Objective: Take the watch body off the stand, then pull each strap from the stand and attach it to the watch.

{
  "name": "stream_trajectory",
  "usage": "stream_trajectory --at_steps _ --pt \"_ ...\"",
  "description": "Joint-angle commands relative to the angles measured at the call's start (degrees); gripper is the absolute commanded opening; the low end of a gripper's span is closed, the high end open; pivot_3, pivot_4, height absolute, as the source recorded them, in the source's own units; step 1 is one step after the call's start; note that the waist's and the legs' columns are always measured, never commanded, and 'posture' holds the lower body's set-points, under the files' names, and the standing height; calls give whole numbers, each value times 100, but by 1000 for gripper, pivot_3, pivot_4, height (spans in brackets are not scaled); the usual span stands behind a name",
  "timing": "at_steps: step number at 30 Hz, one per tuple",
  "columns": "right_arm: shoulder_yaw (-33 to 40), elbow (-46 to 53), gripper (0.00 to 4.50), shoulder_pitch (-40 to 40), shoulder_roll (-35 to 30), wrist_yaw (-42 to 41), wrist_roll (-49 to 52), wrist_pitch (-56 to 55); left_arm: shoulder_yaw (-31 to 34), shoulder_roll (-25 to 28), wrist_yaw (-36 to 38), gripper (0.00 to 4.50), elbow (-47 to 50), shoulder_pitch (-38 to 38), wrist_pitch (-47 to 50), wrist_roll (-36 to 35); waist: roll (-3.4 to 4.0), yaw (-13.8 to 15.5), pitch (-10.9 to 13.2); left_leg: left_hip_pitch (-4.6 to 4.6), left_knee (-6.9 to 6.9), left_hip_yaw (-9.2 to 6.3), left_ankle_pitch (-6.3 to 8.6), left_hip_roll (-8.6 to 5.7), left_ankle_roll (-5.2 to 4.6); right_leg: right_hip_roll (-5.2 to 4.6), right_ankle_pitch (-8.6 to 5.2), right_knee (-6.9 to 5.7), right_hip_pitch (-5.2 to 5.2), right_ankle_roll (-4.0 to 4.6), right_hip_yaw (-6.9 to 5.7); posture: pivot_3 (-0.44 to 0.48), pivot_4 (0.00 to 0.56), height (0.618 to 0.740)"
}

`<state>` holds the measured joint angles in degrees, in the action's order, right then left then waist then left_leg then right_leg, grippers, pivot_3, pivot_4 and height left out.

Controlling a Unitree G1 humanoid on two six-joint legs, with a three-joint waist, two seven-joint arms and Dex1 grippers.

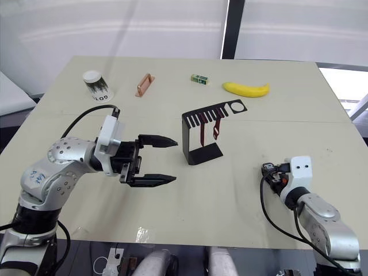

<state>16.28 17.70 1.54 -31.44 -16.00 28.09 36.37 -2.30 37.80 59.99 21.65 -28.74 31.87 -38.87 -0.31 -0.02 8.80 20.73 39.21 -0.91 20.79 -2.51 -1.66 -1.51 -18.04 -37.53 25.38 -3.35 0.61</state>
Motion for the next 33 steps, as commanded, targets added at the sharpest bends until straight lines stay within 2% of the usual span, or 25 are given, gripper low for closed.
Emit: stream_trajectory --at_steps 1,7,8,9,11,12,15,20,25,29,33 --pt "97 33 1700 -55 -60 -139 -44 -13 123 81 126 4500 43 -76 -89 -29 0 0 0 0 0 0 0 0 0 0 0 0 0 0 0 0 150 740" --pt "75 -104 1700 -109 -108 -284 -100 12 160 77 136 4500 -6 -64 -148 12 0 0 0 -1 0 -1 0 0 0 0 0 -2 0 0 -1 0 150 740" --pt "73 -125 2753 -115 -113 -302 -120 -2 169 75 137 4500 -6 -47 -158 9 0 0 0 -1 0 -1 0 0 0 0 0 -2 0 0 -1 0 150 740" --pt "65 -133 3088 -111 -139 -348 -150 -31 183 68 123 4500 4 -24 -156 -9 0 0 0 -1 0 0 0 0 0 0 0 -3 0 0 -1 0 150 740" --pt "99 -77 4123 -47 -274 -506 -190 -95 209 54 70 4500 26 11 -133 -42 0 1 0 0 0 0 0 0 0 0 0 -3 0 0 0 0 150 740" --pt "178 -8 4445 7 -374 -601 -167 -92 228 54 32 4500 34 27 -108 -55 0 2 0 -1 0 0 0 -1 0 0 0 -3 0 0 0 0 150 740" --pt "805 257 4445 298 -828 -1114 206 58 524 121 -159 4500 -24 254 -6 -132 1 11 0 0 0 0 0 -1 0 0 0 -4 0 0 -1 0 150 740" --pt "2337 254 4445 1191 -1609 -2822 1159 100 1462 144 -640 4500 -377 813 354 -543 10 54 3 -1 1 -2 2 0 -4 0 0 -2 -4 0 -3 0 150 740" --pt "3674 -585 4445 2128 -2071 -4060 1043 -228 2324 797 -418 4500 -639 1865 210 -244 6 34 6 -64 -23 -8 21 7 -35 3 -1 64 -89 2 -7 0 150 740" --pt "4291 -1006 4445 2751 -2144 -4567 729 -661 2957 1318 -291 4500 -1137 2395 -13 26 5 64 7 -63 -25 -10 29 8 -48 0 -3 72 -89 4 -9 0 150 740" --pt "4494 -1256 4445 2831 -2105 -4613 572 -913 3215 1556 -203 4500 -1509 2521 -194 182 7 91 6 -64 -25 -8 31 8 -49 -6 -3 76 -92 5 -9 0 150 740"
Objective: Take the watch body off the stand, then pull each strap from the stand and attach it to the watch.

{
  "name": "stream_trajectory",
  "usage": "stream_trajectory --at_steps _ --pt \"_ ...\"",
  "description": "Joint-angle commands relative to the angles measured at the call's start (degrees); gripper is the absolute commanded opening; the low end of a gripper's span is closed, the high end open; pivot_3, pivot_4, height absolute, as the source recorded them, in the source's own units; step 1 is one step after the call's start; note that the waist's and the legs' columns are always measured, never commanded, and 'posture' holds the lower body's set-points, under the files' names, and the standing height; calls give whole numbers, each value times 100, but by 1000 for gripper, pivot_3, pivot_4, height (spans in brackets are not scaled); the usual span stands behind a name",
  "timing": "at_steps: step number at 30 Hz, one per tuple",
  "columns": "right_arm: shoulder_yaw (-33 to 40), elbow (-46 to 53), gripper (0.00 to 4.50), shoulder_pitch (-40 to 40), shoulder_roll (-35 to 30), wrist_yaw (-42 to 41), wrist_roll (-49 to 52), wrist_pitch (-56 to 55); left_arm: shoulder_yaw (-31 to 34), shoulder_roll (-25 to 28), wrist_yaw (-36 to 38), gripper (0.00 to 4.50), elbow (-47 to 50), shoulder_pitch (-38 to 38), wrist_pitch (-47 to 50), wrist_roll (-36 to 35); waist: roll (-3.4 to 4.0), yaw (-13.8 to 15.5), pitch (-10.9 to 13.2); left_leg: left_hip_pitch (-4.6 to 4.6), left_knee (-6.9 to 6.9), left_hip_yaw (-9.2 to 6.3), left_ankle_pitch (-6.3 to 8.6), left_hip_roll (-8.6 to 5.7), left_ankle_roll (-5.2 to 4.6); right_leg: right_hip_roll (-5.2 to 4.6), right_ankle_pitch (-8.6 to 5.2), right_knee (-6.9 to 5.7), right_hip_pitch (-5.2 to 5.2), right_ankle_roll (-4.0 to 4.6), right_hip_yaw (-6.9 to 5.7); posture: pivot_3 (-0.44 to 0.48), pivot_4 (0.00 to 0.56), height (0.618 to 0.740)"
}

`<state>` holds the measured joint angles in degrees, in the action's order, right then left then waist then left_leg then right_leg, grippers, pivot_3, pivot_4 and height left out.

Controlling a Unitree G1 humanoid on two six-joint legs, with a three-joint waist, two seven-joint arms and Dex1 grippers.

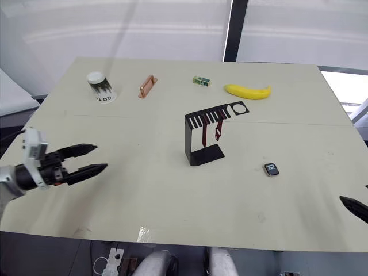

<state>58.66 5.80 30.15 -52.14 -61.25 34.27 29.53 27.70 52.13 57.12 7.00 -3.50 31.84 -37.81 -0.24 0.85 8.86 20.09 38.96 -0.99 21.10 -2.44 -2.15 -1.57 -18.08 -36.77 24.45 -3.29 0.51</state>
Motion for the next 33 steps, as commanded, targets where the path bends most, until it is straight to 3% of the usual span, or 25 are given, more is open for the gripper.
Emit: stream_trajectory --at_steps 1,7,9,11,16,19,26,33 --pt "236 -81 4445 -59 -26 -81 -53 -255 177 112 78 4500 -53 -27 -220 95 1 13 0 0 0 0 0 0 1 -1 0 -1 0 0 0 0 150 740" --pt "-208 433 4445 -402 163 139 140 -140 -654 -312 -214 4500 810 -204 -239 129 5 43 1 2 -2 0 0 0 3 -2 0 0 2 0 0 0 150 740" --pt "-465 971 4445 -521 303 297 369 74 -1126 -588 -512 4500 1290 -401 -155 183 5 61 1 3 -1 0 -1 0 6 -2 0 -1 2 0 0 0 150 740" --pt "-923 1710 4445 -686 443 522 585 256 -1940 -940 -886 4500 1699 -680 -422 798 5 70 0 6 3 0 -5 2 13 -3 1 -6 2 -1 -2 0 150 740" --pt "-1795 2793 4445 -1229 595 1153 1027 699 -2703 -2067 -2043 4500 1741 -1395 297 928 6 56 -1 8 10 1 -18 3 39 4 3 -20 5 -6 -1 0 150 740" --pt "-2365 3108 4445 -1583 629 1483 1062 802 -3192 -2306 -2190 4500 1602 -1664 143 1388 6 55 -1 6 12 2 -19 4 44 8 4 -21 6 -6 -1 0 150 740" --pt "-3217 3241 4445 -2262 702 1907 961 826 -3511 -2835 -2476 4500 1274 -1980 88 1711 4 67 -1 9 20 0 -21 4 47 7 4 -21 7 -7 -4 0 150 740" --pt "-3613 3289 4445 -2568 775 2183 981 863 -3629 -3156 -2695 4500 1270 -1978 144 1875 2 68 -1 11 24 -1 -21 3 47 6 5 -19 7 -8 -4 0 150 740"
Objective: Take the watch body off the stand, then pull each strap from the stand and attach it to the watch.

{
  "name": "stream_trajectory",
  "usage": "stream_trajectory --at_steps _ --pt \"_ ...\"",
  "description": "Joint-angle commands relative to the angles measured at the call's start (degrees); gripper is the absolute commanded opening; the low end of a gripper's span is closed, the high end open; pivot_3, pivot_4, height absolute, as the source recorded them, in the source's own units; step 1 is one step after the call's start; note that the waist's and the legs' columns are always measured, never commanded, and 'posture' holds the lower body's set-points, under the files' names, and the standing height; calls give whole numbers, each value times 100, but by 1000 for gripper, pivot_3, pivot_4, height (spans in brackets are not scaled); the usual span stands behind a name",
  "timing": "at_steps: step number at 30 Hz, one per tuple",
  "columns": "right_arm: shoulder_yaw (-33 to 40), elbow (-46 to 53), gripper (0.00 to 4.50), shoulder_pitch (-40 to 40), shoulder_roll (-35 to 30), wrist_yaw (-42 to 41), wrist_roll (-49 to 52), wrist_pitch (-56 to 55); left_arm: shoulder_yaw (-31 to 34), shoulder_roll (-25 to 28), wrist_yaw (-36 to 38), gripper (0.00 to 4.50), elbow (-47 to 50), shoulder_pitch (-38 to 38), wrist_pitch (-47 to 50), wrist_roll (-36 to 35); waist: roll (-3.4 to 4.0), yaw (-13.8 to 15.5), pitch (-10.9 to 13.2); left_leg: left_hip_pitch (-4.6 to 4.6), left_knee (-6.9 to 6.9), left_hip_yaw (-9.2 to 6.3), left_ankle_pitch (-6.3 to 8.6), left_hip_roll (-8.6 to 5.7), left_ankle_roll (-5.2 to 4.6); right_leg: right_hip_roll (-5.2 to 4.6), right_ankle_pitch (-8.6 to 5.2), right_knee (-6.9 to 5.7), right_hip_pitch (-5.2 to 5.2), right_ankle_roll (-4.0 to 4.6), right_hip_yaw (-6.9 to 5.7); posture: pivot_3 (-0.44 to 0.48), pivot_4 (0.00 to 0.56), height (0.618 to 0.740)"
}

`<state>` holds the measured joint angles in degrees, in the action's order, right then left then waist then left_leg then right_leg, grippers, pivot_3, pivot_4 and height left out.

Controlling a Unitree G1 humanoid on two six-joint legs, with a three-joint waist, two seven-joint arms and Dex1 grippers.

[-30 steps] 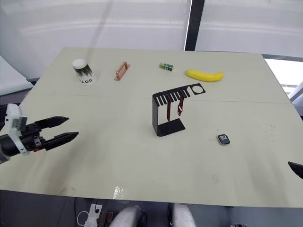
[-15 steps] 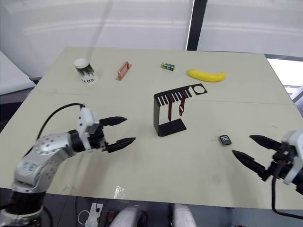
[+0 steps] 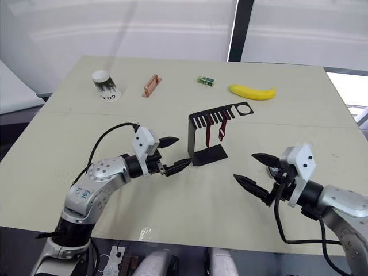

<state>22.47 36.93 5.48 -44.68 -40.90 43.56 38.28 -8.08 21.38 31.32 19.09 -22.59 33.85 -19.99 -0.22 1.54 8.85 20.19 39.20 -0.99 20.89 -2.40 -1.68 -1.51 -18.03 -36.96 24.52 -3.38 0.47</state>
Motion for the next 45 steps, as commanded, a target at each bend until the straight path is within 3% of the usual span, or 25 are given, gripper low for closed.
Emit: stream_trajectory --at_steps 1,16,19,21,38,41,43,45 --pt "-17 167 4445 -128 33 166 57 -9 -66 -139 -195 4500 30 -75 -54 158 0 0 0 0 0 0 0 0 0 0 0 0 0 0 0 0 150 740" --pt "-245 170 4445 -384 173 350 177 57 -211 -847 -1278 4500 -561 -284 -477 1230 -2 -4 0 0 1 1 0 0 0 1 0 -3 1 0 0 0 150 740" --pt "-280 174 4500 -378 194 384 180 44 -280 -909 -1267 3671 -608 -298 -528 1286 -2 3 0 0 1 1 0 0 1 1 0 -3 1 0 0 0 150 740" --pt "-284 182 4500 -366 203 393 178 37 -323 -943 -1216 2672 -630 -307 -538 1297 -2 4 0 1 1 1 0 0 0 0 0 -3 1 0 0 0 150 740" --pt "-451 283 4500 -366 342 613 130 15 -21 -1404 -1395 2672 -1235 -516 -1151 1367 -3 3 0 0 1 0 -1 0 2 1 0 -3 1 0 -2 0 150 740" --pt "-476 288 4500 -353 367 637 124 7 -44 -1450 -1373 1804 -1248 -516 -1234 1358 -3 5 0 1 1 0 -1 0 2 1 0 -3 1 0 -2 0 150 740" --pt "-494 294 4500 -360 387 660 113 6 -75 -1463 -1325 871 -1227 -502 -1224 1329 -3 6 0 1 1 0 -1 0 2 1 0 -3 1 0 -2 0 150 740" --pt "-494 303 4500 -362 410 677 105 6 -72 -1469 -1317 871 -1212 -493 -1195 1317 -3 6 0 1 1 0 -1 0 2 0 0 -3 1 0 -2 0 150 740"
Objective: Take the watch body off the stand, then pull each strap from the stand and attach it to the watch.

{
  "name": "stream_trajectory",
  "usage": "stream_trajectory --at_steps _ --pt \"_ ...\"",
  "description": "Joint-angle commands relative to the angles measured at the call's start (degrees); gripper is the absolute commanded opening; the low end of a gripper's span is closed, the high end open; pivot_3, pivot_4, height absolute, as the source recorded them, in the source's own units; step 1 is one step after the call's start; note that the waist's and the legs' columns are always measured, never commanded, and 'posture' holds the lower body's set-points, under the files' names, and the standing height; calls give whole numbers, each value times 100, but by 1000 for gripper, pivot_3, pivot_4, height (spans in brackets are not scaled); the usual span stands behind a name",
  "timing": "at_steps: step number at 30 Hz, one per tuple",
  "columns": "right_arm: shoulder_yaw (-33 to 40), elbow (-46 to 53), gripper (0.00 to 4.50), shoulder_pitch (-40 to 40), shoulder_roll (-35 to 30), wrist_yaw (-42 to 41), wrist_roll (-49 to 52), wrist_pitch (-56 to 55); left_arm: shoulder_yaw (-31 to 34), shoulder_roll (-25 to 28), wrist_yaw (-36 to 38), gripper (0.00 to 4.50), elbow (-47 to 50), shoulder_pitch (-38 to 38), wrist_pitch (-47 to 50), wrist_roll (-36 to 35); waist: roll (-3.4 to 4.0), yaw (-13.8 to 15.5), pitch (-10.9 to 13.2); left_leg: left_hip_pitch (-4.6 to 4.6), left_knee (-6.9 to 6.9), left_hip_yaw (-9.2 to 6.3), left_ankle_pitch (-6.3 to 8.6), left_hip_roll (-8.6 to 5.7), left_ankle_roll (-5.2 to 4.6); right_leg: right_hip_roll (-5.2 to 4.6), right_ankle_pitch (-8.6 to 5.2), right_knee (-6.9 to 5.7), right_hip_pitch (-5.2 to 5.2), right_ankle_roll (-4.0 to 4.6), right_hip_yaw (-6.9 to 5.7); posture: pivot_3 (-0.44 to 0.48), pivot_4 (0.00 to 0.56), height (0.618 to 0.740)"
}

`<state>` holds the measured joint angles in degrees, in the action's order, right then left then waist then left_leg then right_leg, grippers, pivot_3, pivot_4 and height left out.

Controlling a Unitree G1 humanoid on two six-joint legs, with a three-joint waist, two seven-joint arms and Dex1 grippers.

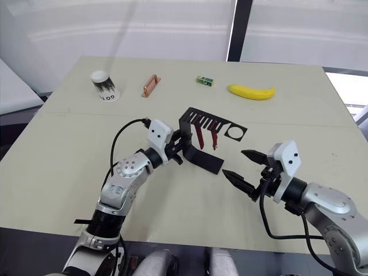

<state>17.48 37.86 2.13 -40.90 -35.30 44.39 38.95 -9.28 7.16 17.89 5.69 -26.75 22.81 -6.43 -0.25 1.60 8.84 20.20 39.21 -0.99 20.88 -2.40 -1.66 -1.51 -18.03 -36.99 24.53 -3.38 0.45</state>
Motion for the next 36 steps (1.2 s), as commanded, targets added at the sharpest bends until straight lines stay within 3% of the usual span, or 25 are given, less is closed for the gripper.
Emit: stream_trajectory --at_steps 1,9,12,20,27,36 --pt "6 219 4500 -20 43 126 18 -65 58 -43 19 871 134 -71 -82 -33 0 -1 0 0 0 0 0 0 0 0 0 0 0 0 0 0 150 740" --pt "2 307 4500 65 88 193 -13 -81 -32 38 61 871 90 -55 -298 118 0 -2 0 0 0 0 0 0 0 0 0 0 0 0 0 0 150 740" --pt "-5 357 4500 86 94 220 7 -66 -77 46 -58 42 4 -69 -437 312 0 -3 0 0 0 0 0 0 0 0 0 0 0 0 0 0 150 740" --pt "-96 469 4500 146 146 297 33 -42 -127 -68 3 42 -70 -101 -518 328 0 -1 0 0 0 0 0 0 0 0 0 0 0 0 0 0 150 740" --pt "-205 583 4500 48 195 464 60 22 30 -263 -357 42 -201 -186 -561 432 -1 1 0 0 0 0 0 0 0 0 0 0 0 0 0 0 150 740" --pt "-859 1022 4500 -491 462 1463 -235 437 131 -608 -1060 42 -615 -373 -984 687 -1 -8 0 1 0 0 -1 0 1 0 0 1 2 0 0 0 150 740"
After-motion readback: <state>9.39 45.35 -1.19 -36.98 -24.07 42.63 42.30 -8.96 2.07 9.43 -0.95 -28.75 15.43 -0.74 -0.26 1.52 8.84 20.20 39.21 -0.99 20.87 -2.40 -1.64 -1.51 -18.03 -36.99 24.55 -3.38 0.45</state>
